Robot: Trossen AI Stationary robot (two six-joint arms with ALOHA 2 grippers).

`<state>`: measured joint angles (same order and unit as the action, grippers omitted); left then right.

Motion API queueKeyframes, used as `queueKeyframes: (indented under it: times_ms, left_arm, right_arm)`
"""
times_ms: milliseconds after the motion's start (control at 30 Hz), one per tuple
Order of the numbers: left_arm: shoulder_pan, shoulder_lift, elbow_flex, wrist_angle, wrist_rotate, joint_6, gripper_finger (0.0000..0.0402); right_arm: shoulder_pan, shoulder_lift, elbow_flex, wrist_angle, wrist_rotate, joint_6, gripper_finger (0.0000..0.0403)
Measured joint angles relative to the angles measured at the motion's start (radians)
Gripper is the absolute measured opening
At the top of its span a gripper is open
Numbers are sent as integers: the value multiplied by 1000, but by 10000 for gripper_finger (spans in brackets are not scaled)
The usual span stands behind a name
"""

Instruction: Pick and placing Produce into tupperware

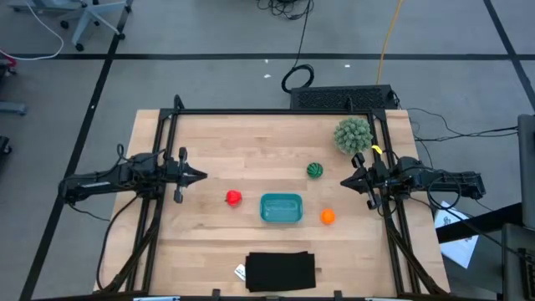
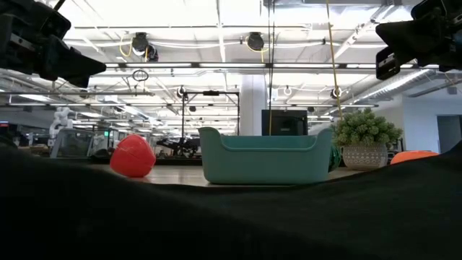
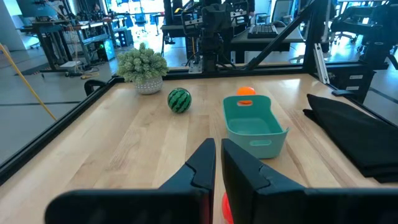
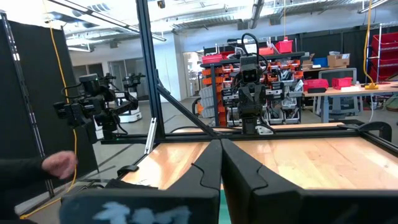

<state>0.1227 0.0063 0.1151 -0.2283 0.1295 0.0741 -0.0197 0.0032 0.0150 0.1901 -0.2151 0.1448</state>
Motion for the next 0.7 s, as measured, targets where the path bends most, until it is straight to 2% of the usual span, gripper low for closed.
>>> queueKeyframes:
  times_ms: [200, 333, 700]
  left_arm:
    - [0, 0, 0, 0, 0, 13, 31]
    - [0, 0, 0, 21, -9, 133, 31]
    - [0, 0, 0, 23, -9, 77, 31]
  right_arm:
    - [0, 0, 0, 0, 0, 0, 0]
    - [0, 0, 0, 0, 0, 0, 0]
    - [0, 0, 0, 19, 0, 0, 0]
